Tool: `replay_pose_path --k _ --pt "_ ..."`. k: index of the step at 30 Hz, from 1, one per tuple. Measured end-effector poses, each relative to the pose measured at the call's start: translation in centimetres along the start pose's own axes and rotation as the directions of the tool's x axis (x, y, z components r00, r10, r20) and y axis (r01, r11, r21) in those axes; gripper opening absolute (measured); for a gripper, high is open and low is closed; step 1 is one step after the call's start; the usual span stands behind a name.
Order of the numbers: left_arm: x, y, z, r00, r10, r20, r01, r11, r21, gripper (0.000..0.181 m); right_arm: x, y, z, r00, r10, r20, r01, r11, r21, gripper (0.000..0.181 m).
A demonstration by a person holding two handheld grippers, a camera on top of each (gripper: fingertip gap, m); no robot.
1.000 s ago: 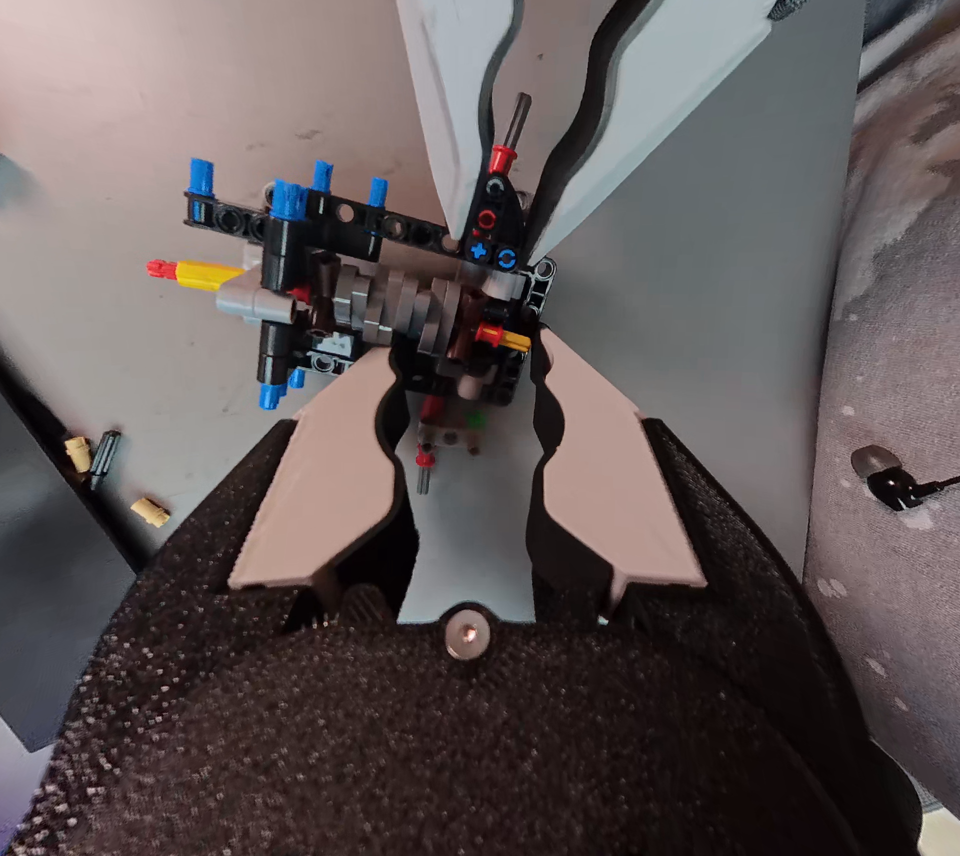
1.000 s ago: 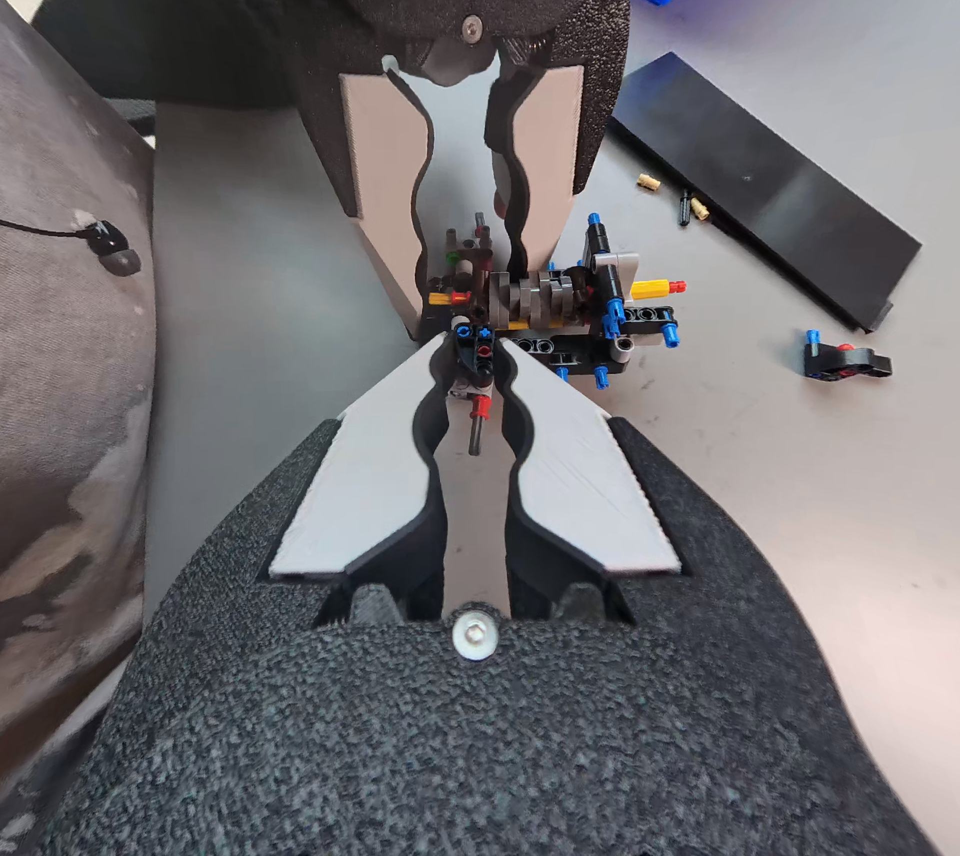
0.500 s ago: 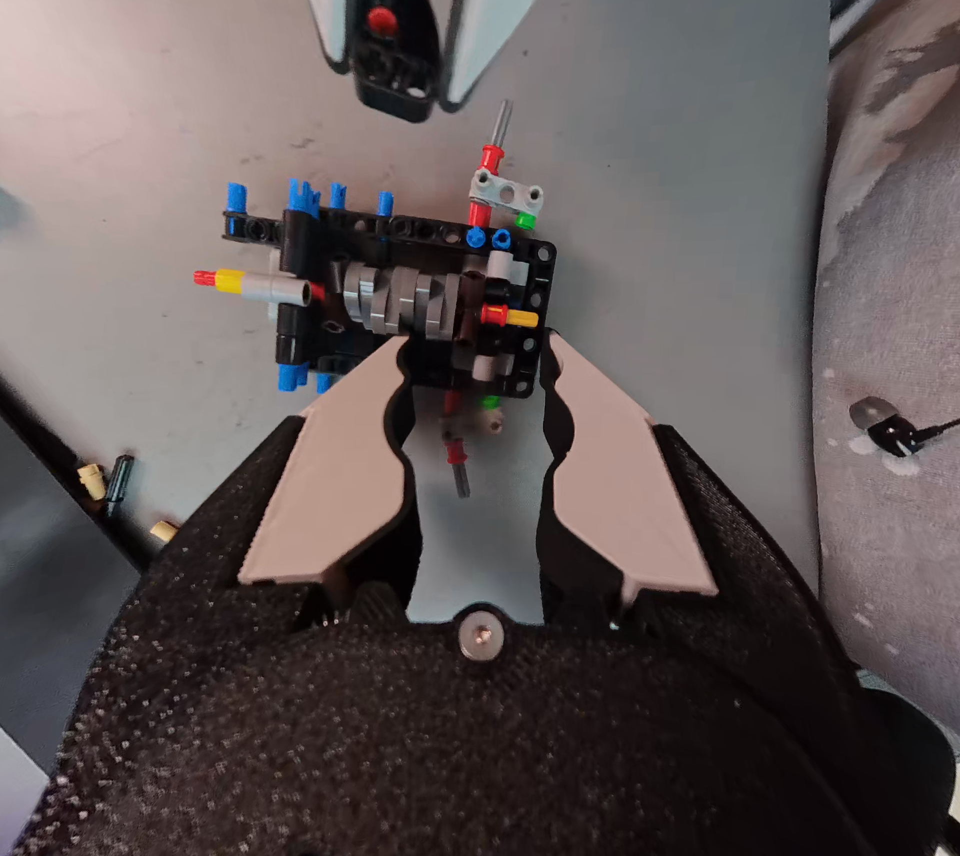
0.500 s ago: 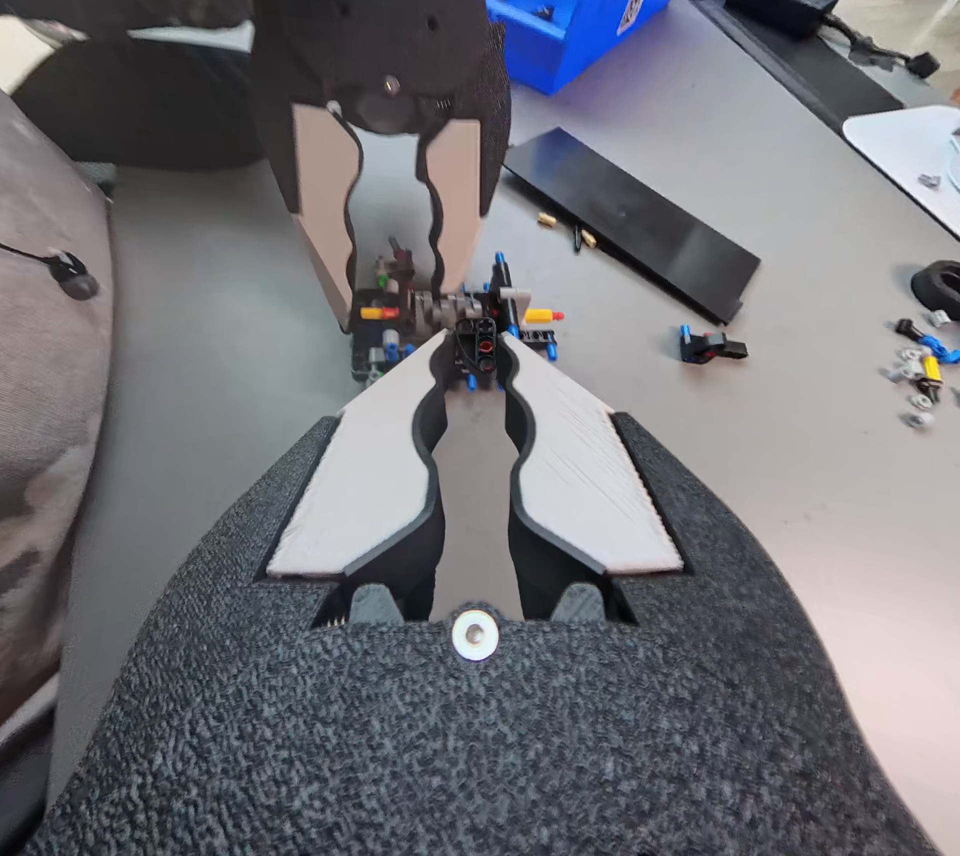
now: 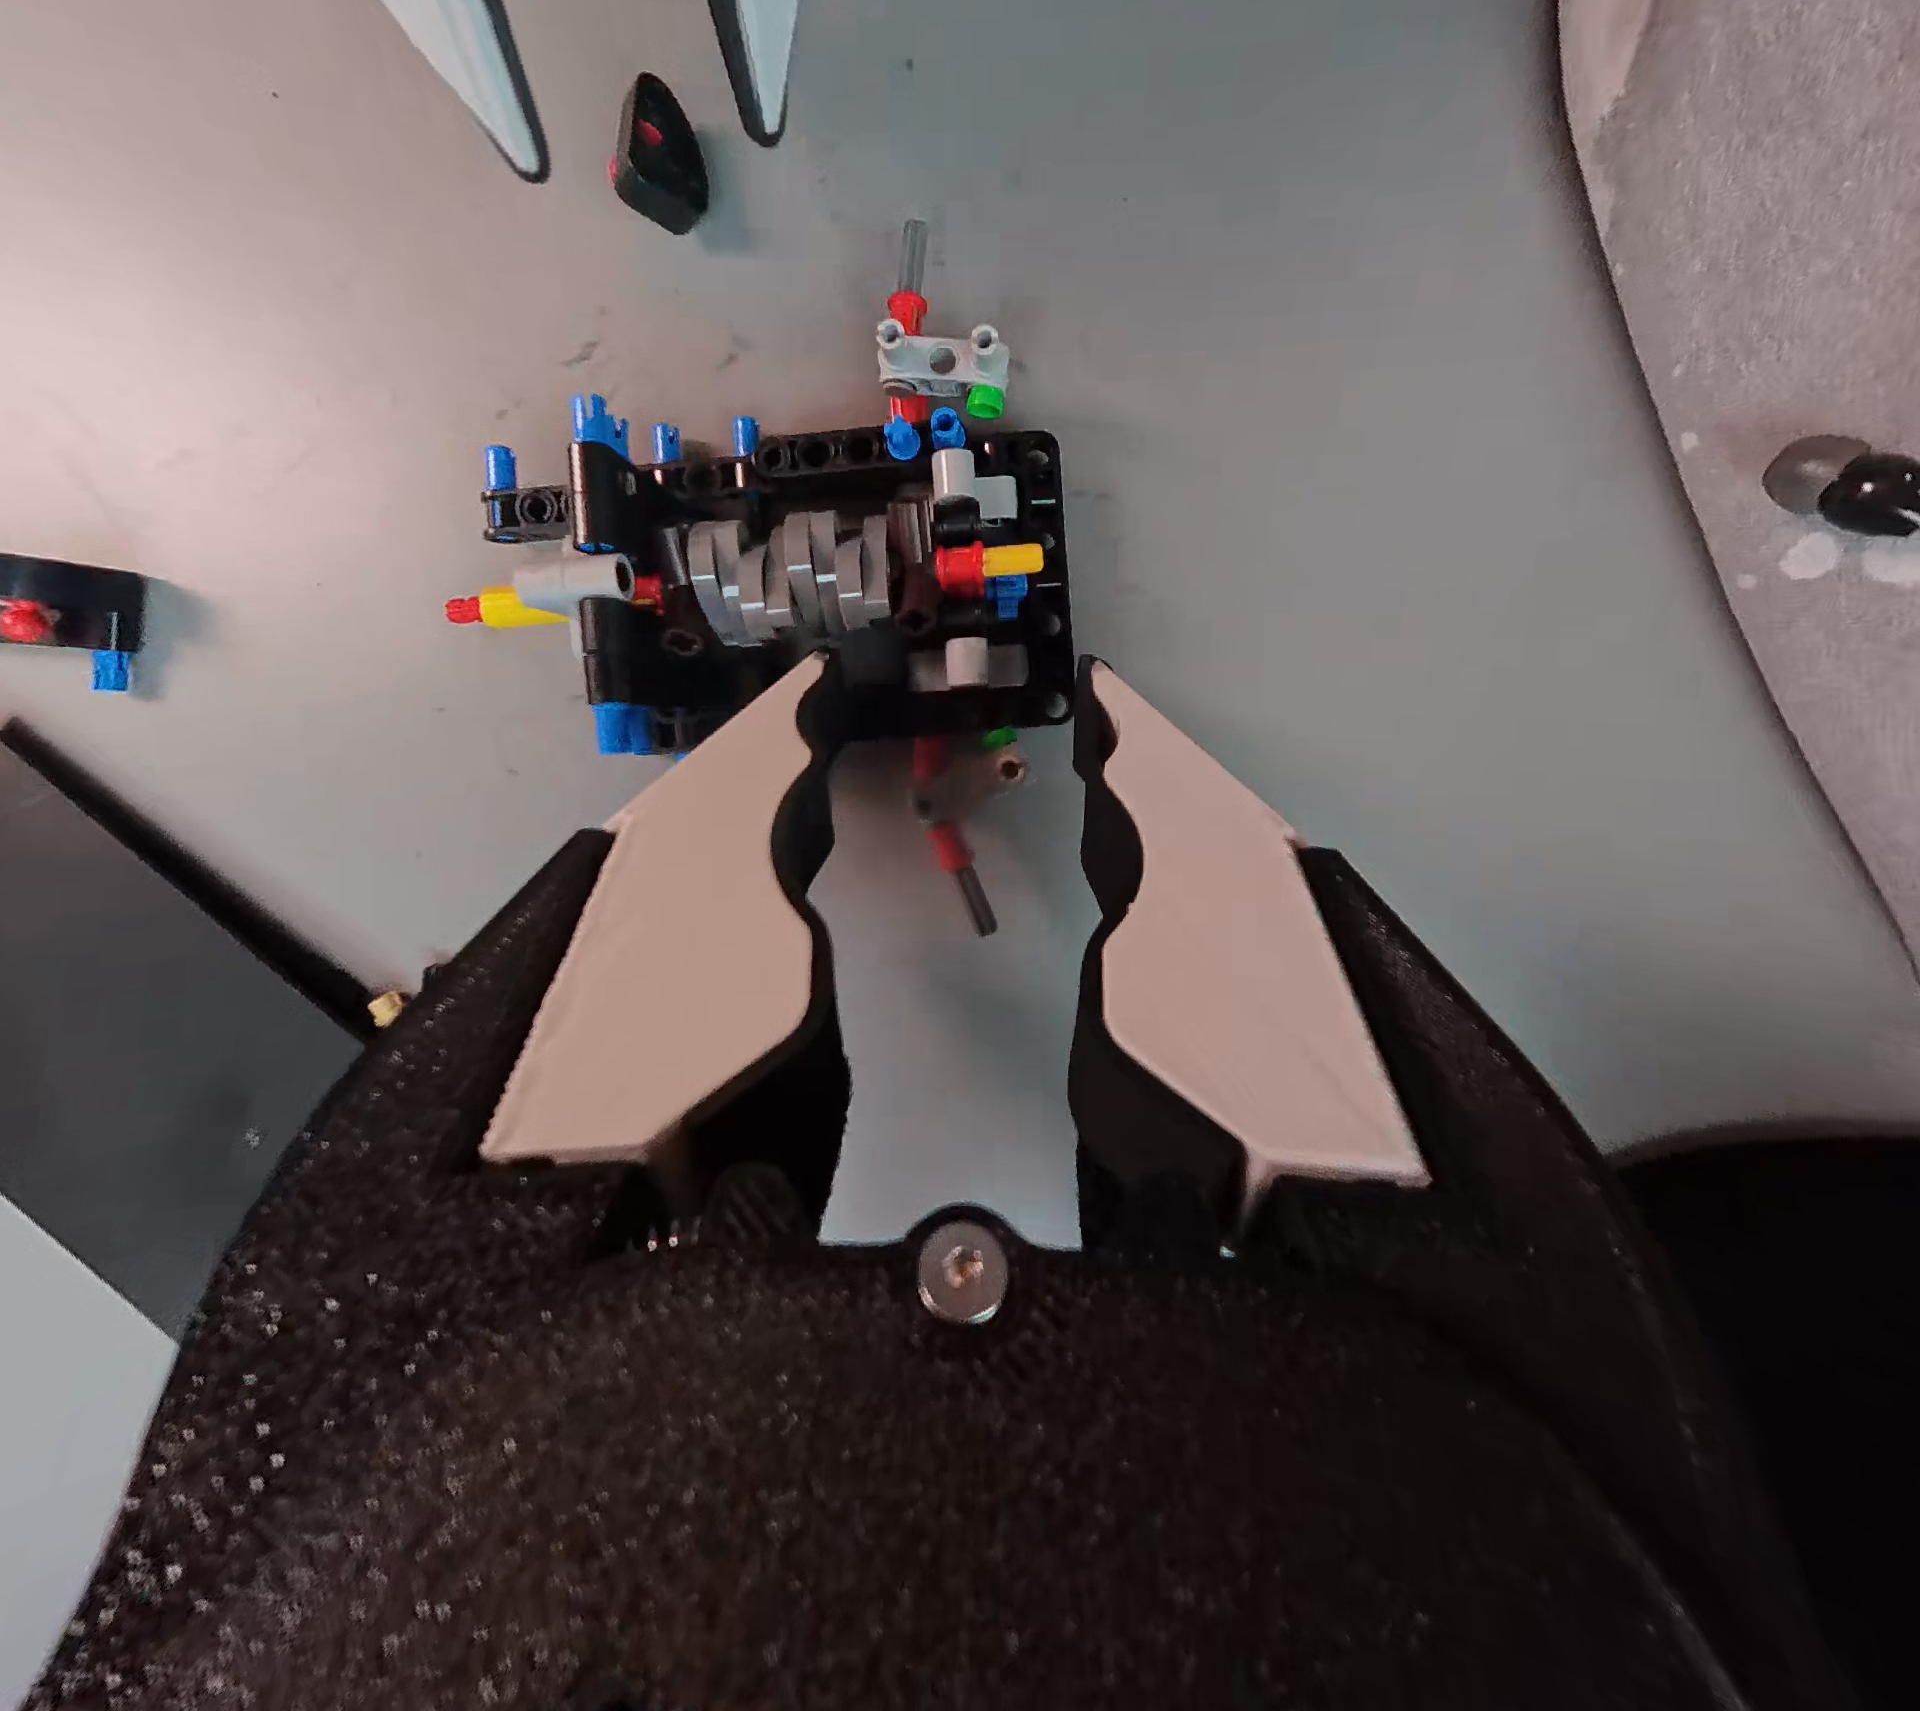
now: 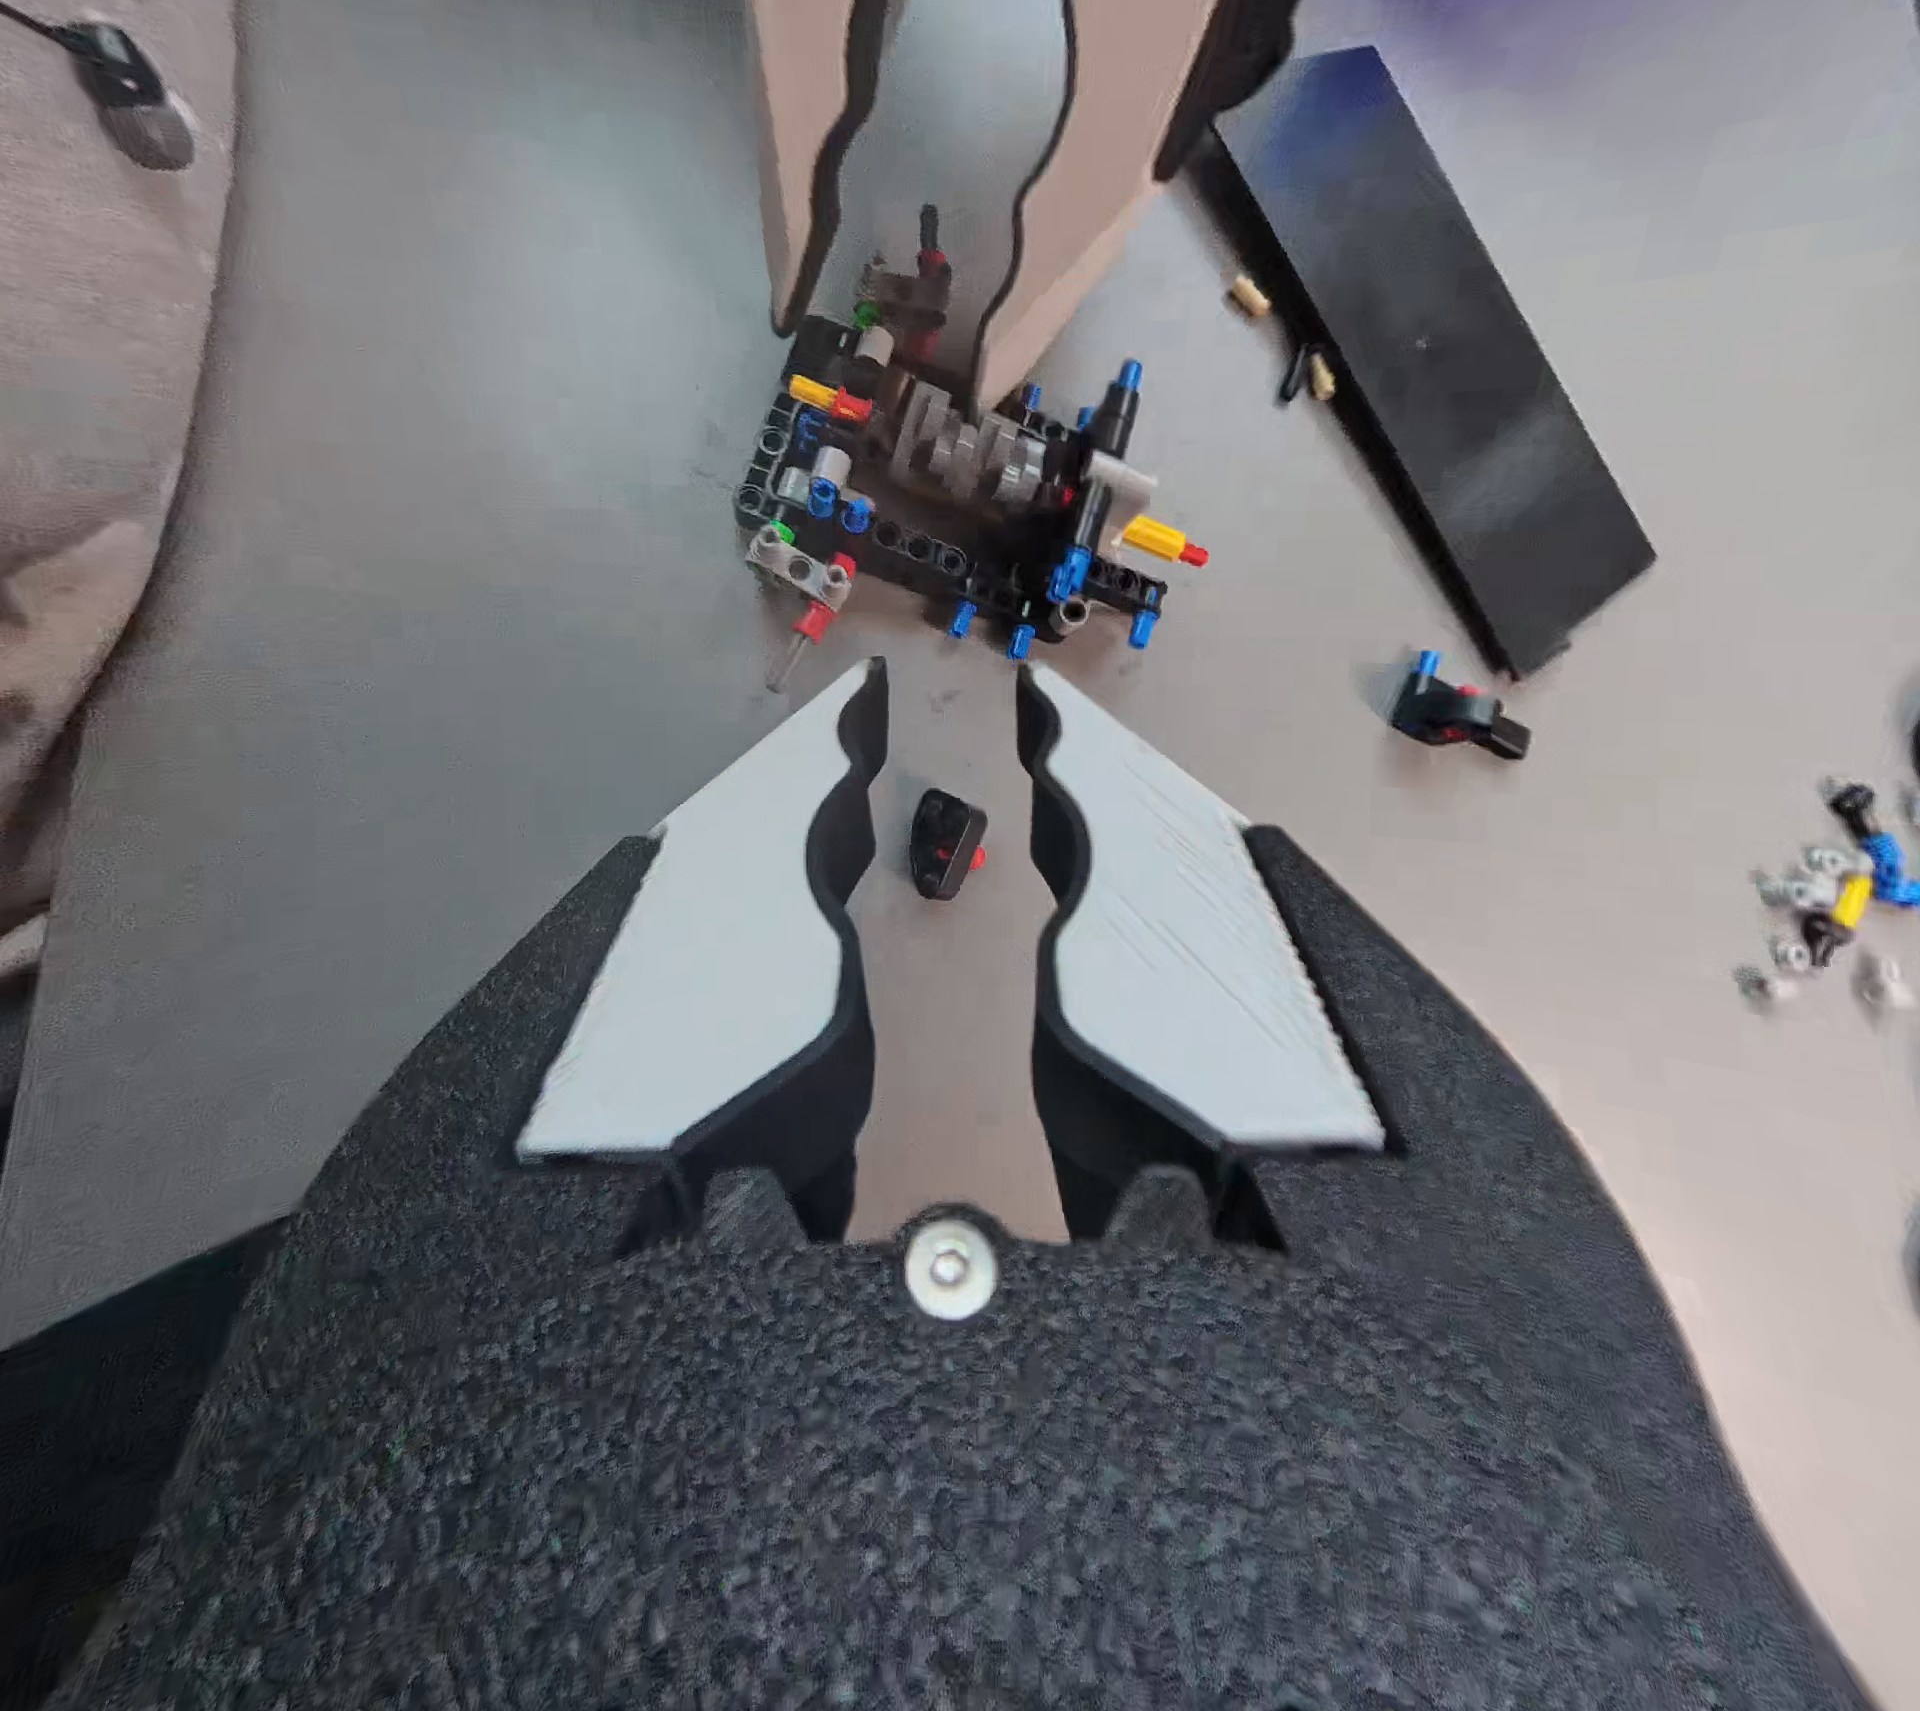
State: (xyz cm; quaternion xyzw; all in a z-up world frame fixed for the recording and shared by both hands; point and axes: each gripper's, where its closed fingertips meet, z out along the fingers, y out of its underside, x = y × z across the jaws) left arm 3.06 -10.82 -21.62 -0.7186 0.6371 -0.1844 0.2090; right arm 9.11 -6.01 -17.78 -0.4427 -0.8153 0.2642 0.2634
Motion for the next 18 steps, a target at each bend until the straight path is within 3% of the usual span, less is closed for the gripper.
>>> replay_pose_path --k 1,7,14,18 --pt "-0.1 0.1 -0.2 1.0 0.006 -0.002 -0.006 1.0 0.004 0.043 -0.2 -0.8 0.0 0.997 -0.068 0.041 0.068 0.998 -0.007 0.022" --pt "-1.8 0.7 -2.1 0.993 -0.051 0.106 0.045 0.998 0.049 0.043 -0.6 -2.0 2.9 0.882 -0.396 0.255 0.428 0.9 -0.083 0.019" --pt "-0.1 -0.7 -2.2 0.941 -0.297 0.16 0.254 0.936 0.242 0.05 -1.3 -0.9 4.8 0.743 -0.497 0.449 0.596 0.797 -0.103 0.016" --pt "0.5 -0.5 0.2 0.93 -0.315 0.191 0.272 0.936 0.222 0.059 -1.8 -0.9 5.7 0.699 -0.517 0.494 0.638 0.763 -0.103 0.01"
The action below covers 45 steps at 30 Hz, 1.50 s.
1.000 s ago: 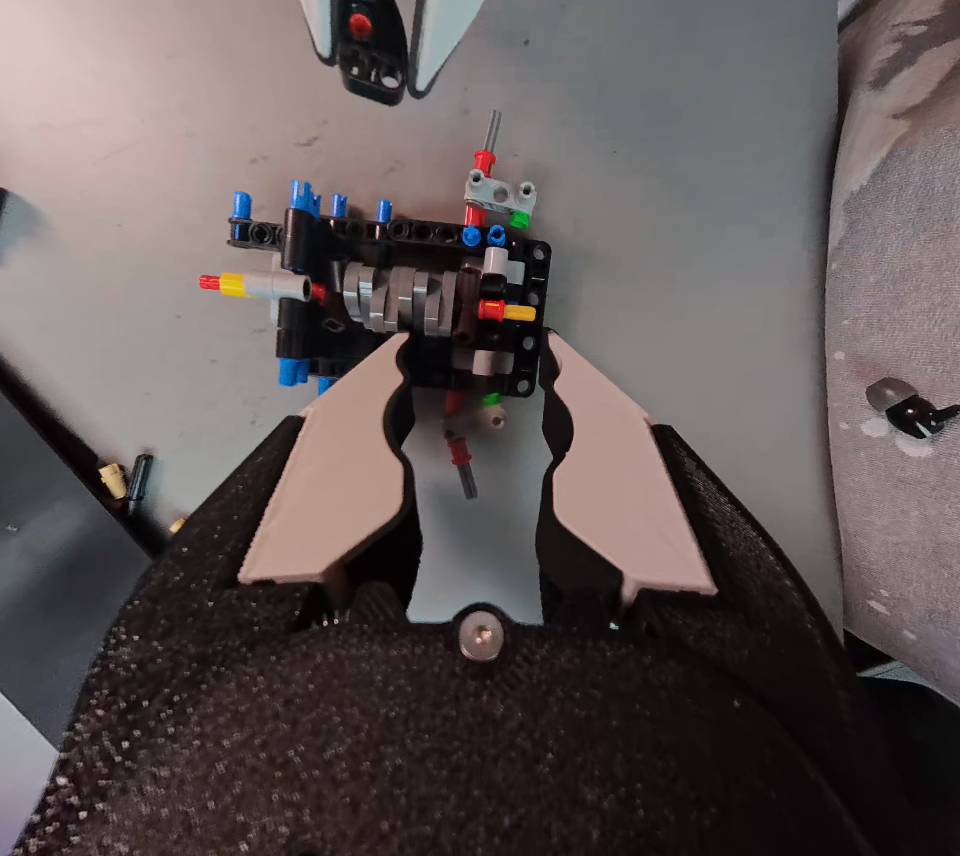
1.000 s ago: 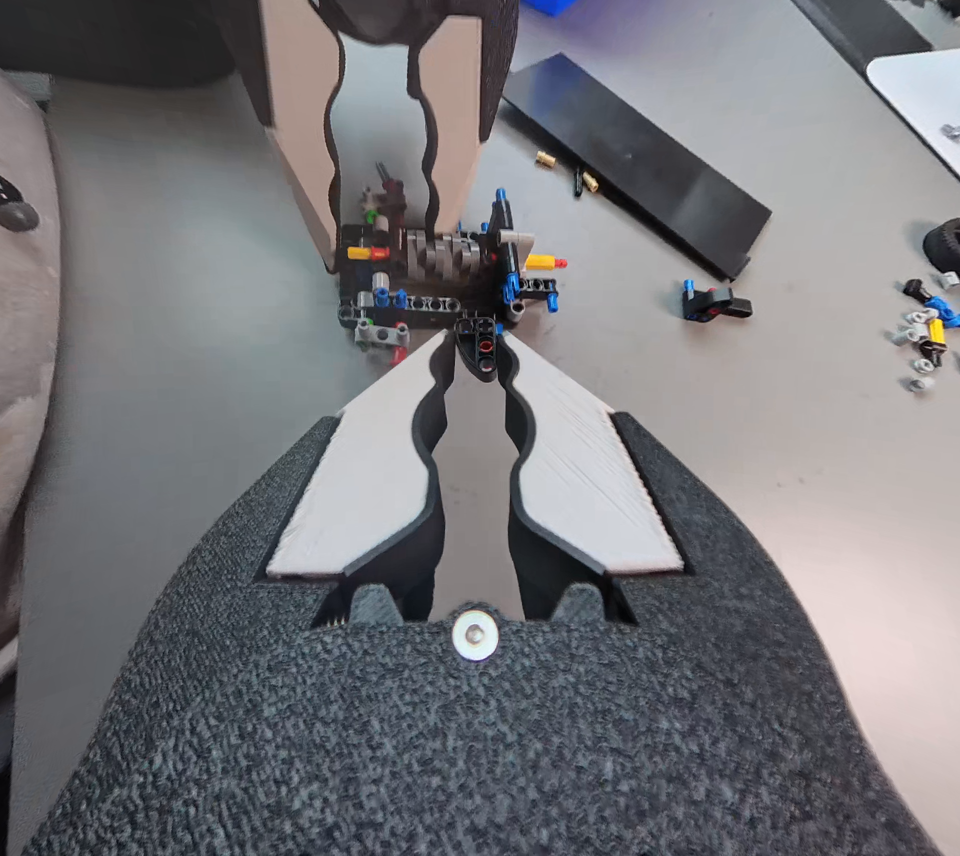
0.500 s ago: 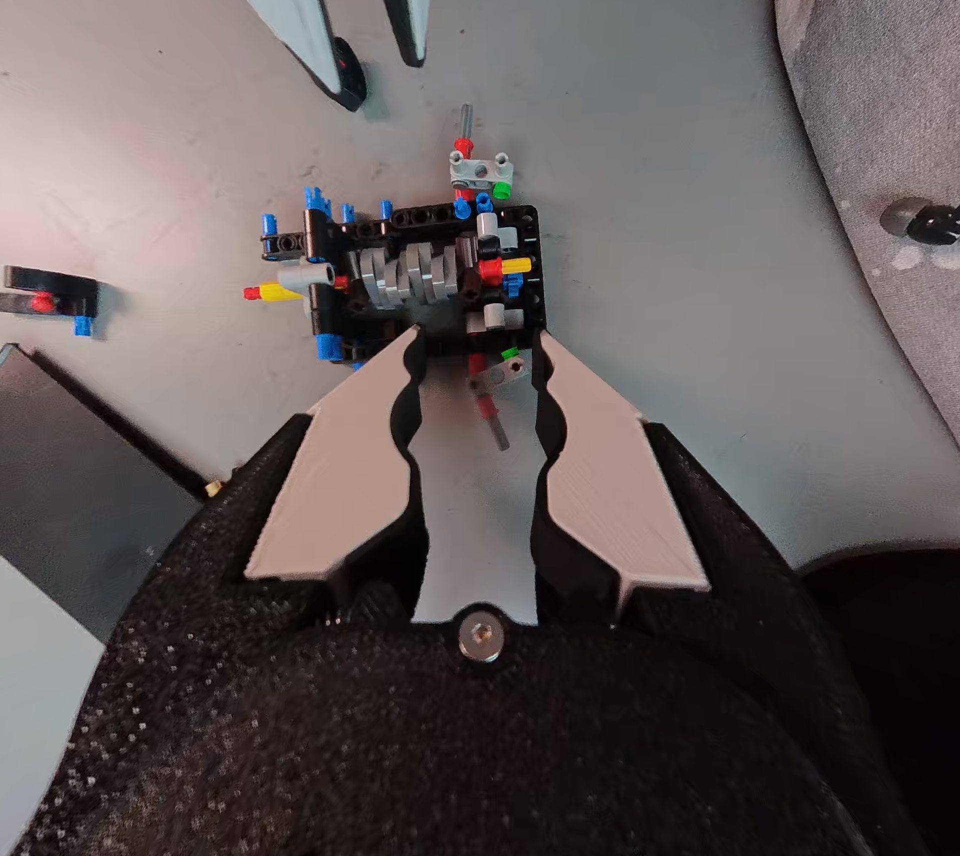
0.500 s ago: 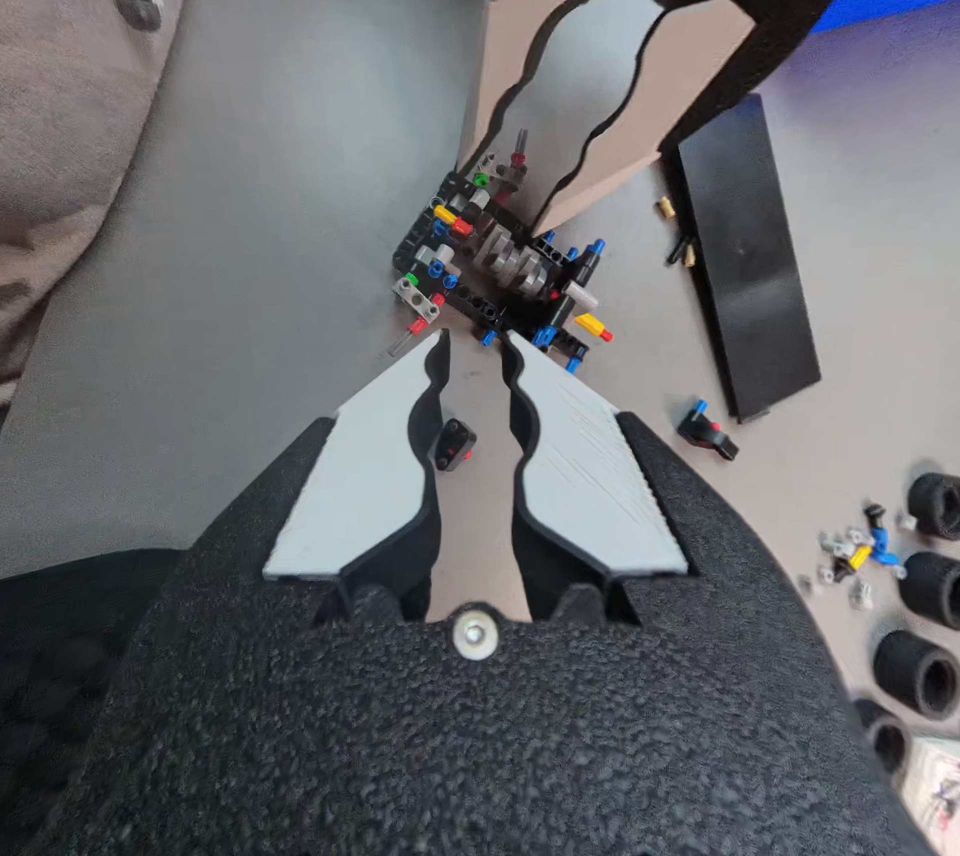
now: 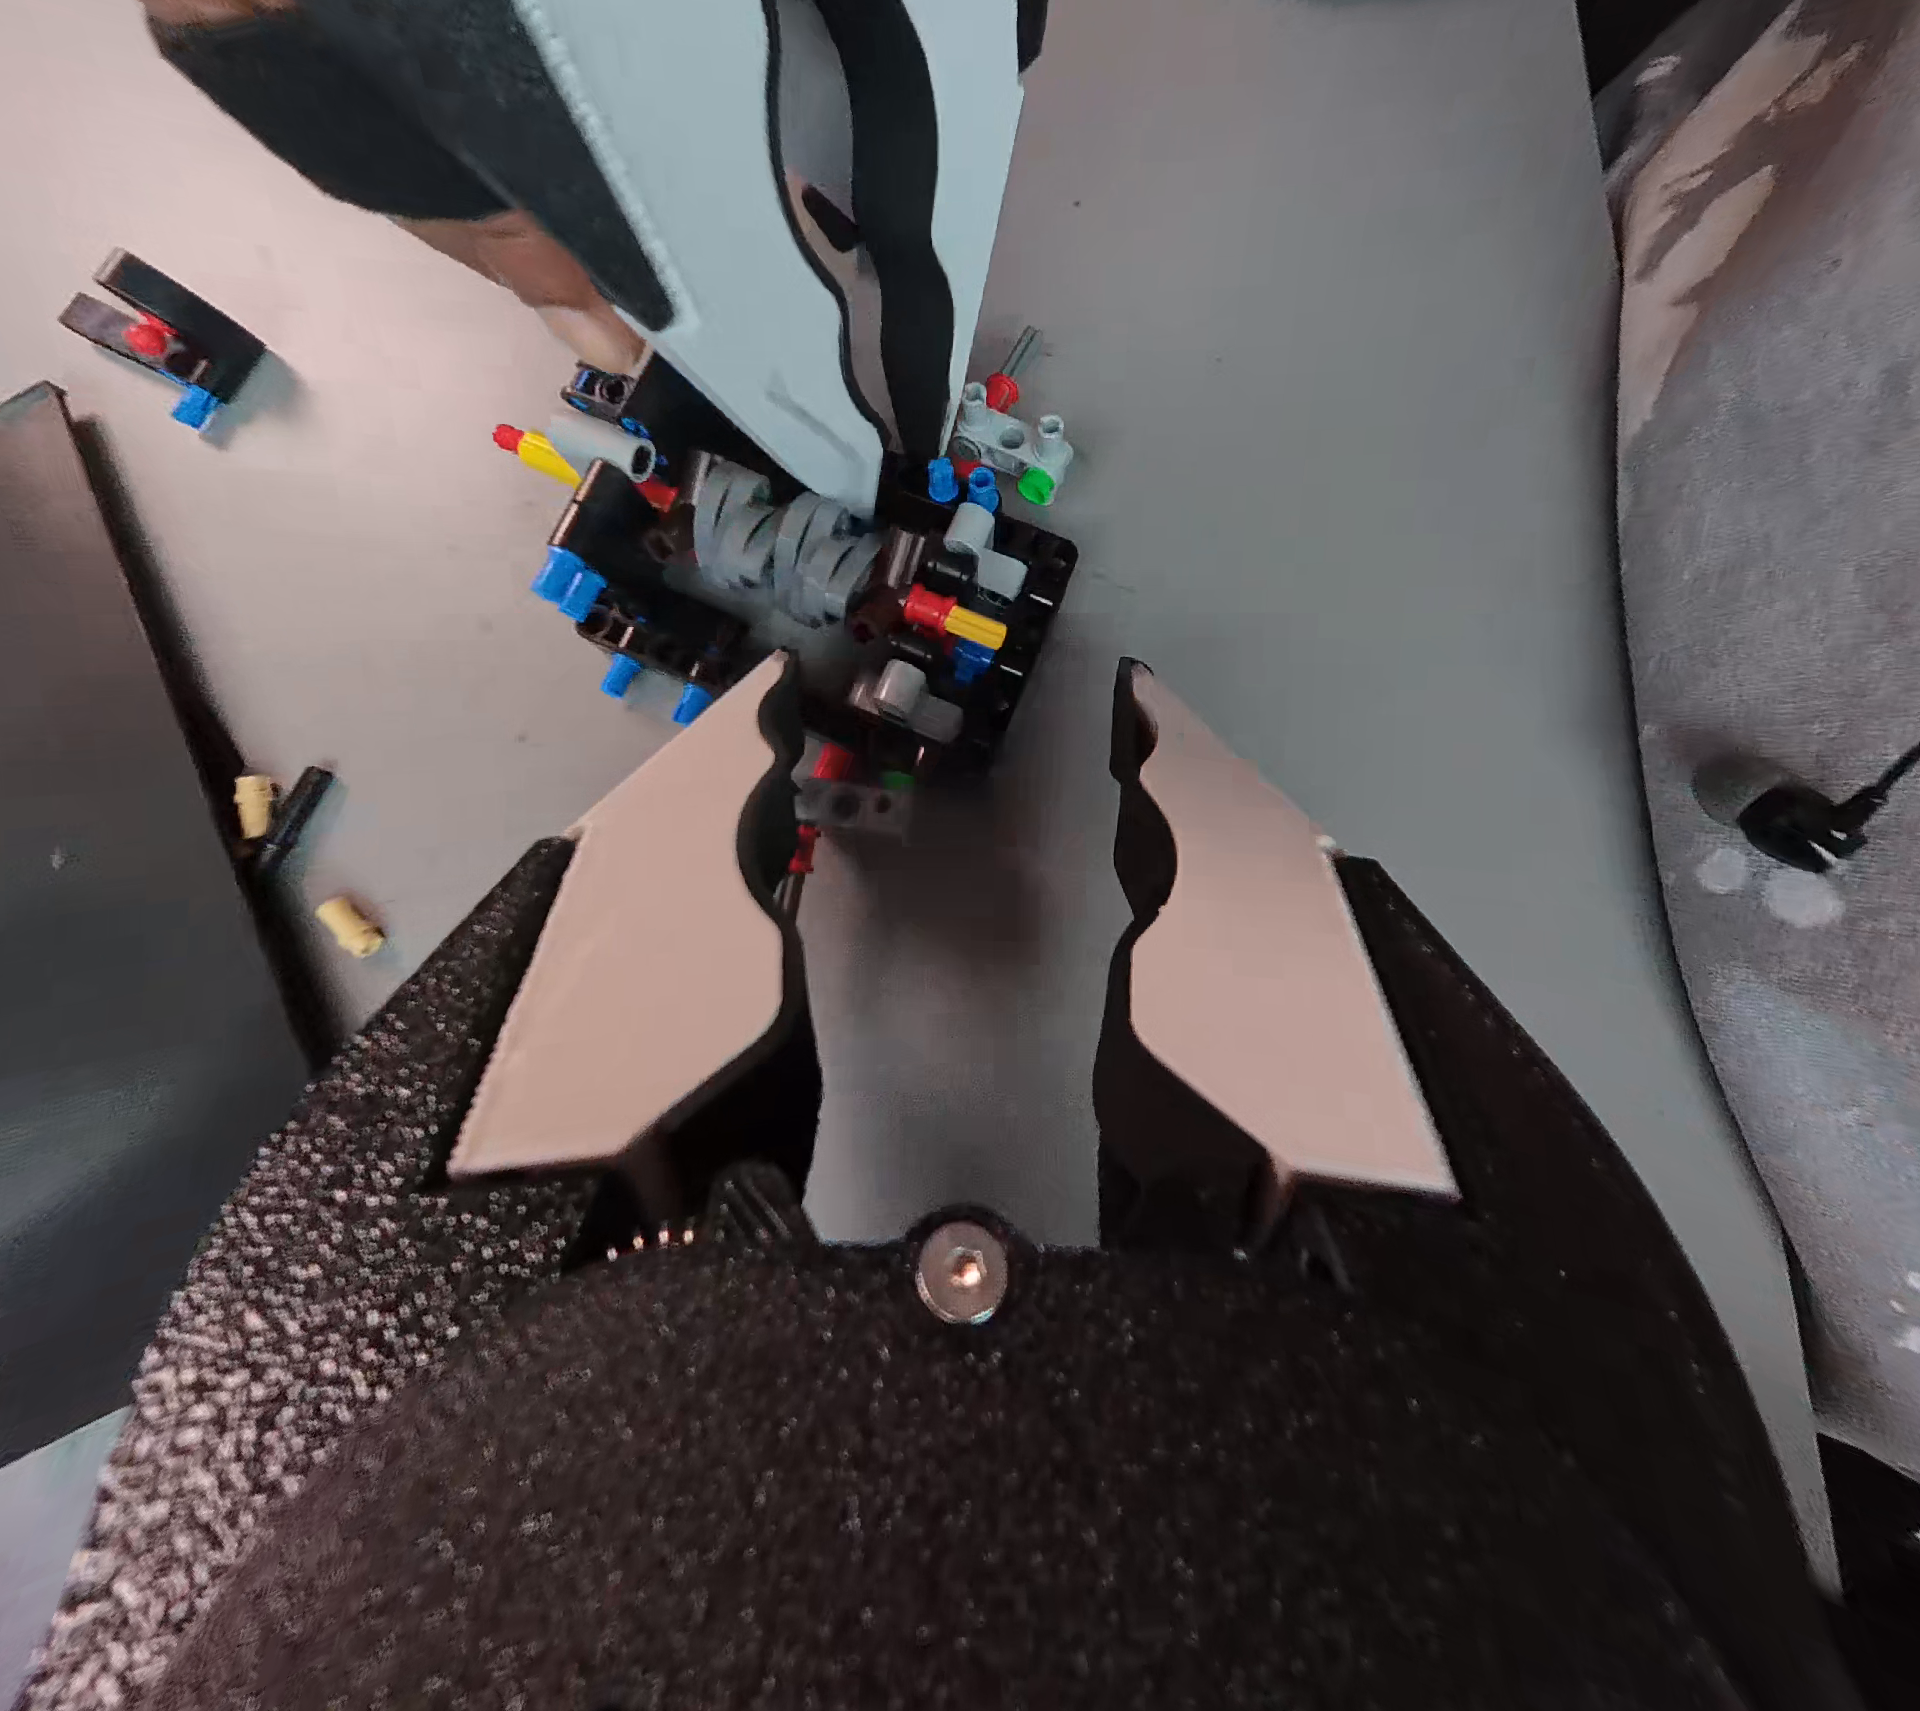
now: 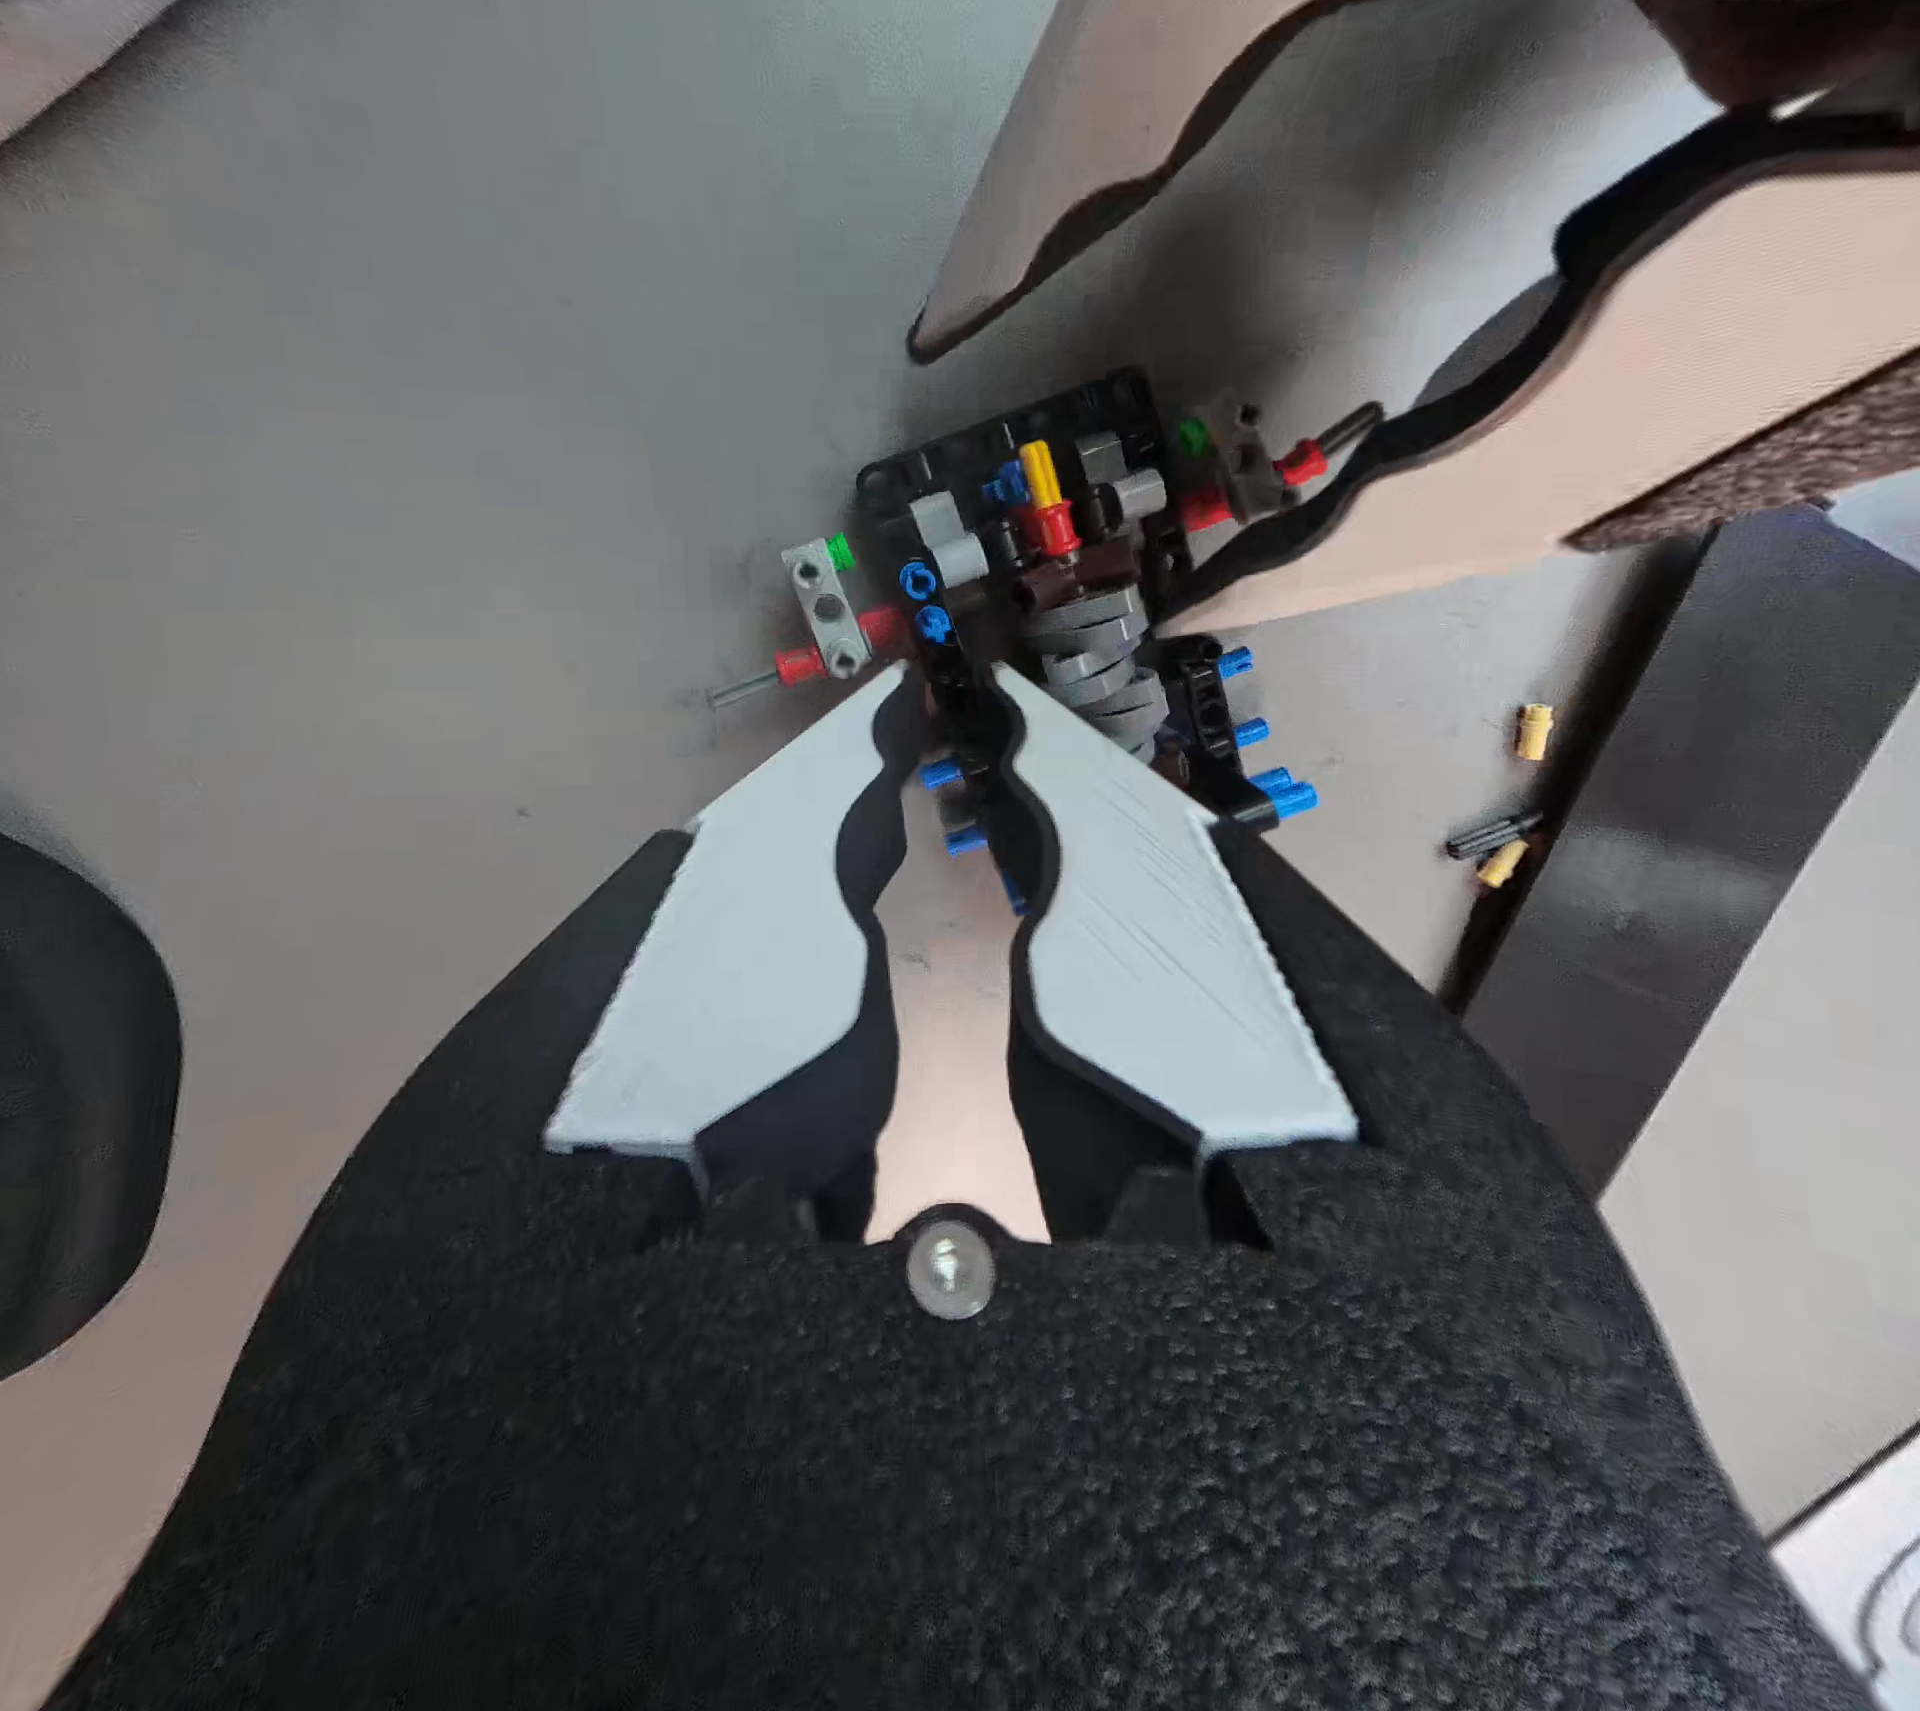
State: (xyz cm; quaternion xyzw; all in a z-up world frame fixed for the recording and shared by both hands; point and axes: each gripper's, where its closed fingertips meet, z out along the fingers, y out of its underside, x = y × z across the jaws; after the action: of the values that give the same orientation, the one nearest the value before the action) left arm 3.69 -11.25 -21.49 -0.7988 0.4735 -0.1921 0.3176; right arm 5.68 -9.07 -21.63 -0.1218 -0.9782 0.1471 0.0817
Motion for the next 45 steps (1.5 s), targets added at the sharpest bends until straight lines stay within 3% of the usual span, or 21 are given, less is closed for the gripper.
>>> replay_pose_path --k 6,10,16,22,26,31,33,35,37,41,45 --pt "-0.8 0.5 -0.1 0.999 -0.003 0.035 0.004 1.0 -0.008 0.055 0.6 -0.8 0.1 0.978 0.208 -0.012 -0.207 0.977 0.053 0.009" --pt "-1.2 0.7 -0.8 0.995 -0.005 0.104 0.002 1.0 0.029 0.053 0.3 -1.1 -0.1 0.911 0.41 -0.042 -0.405 0.91 0.088 0.008" --pt "0.0 0.9 -0.8 0.993 -0.017 0.119 0.012 0.999 0.041 0.045 0.2 -1.7 0.2 0.822 0.561 -0.093 -0.554 0.827 0.094 0.007" --pt "-0.3 1.4 -0.4 0.984 0.055 0.17 -0.055 0.998 -0.005 0.036 0.2 -2.0 0.5 0.826 0.554 -0.103 -0.549 0.833 0.07 0.007" --pt "-0.2 1.4 -0.3 0.986 0.037 0.162 -0.033 0.999 -0.023 0.034 0.1 -2.1 0.8 0.881 0.456 -0.121 -0.46 0.888 0.0 0.007" --pt "-0.2 1.5 -0.3 0.989 -0.002 0.15 0.013 0.997 -0.07 0.034 0.5 -2.6 0.2 0.86 0.503 -0.088 -0.499 0.864 0.064 0.005" --pt "-0.2 1.5 -0.2 0.989 -0.005 0.145 0.017 0.997 -0.078 0.034 1.1 -3.5 -0.7 0.834 0.547 -0.066 -0.532 0.831 0.161 0.005" --pt "-0.2 1.5 -0.2 0.991 -0.013 0.136 0.023 0.997 -0.074 0.035 4.1 -6.4 -5.1 0.755 0.655 -0.001 -0.594 0.685 0.423 0.005" --pt "-0.2 1.5 -0.1 0.991 -0.008 0.136 0.018 0.997 -0.075 0.035 5.2 -4.9 -7.0 0.818 0.529 -0.226 -0.449 0.833 0.323 0.006" --pt "-0.2 1.4 -0.2 0.99 -0.02 0.136 0.027 0.998 -0.054 0.034 3.9 -3.7 -7.9 0.751 0.652 -0.109 -0.564 0.718 0.408 0.006" --pt "-0.2 1.3 -0.2 0.992 -0.013 0.128 0.016 1.0 -0.025 0.035 3.5 -0.1 -9.0 0.675 0.702 -0.227 -0.593 0.7 0.398 0.007"
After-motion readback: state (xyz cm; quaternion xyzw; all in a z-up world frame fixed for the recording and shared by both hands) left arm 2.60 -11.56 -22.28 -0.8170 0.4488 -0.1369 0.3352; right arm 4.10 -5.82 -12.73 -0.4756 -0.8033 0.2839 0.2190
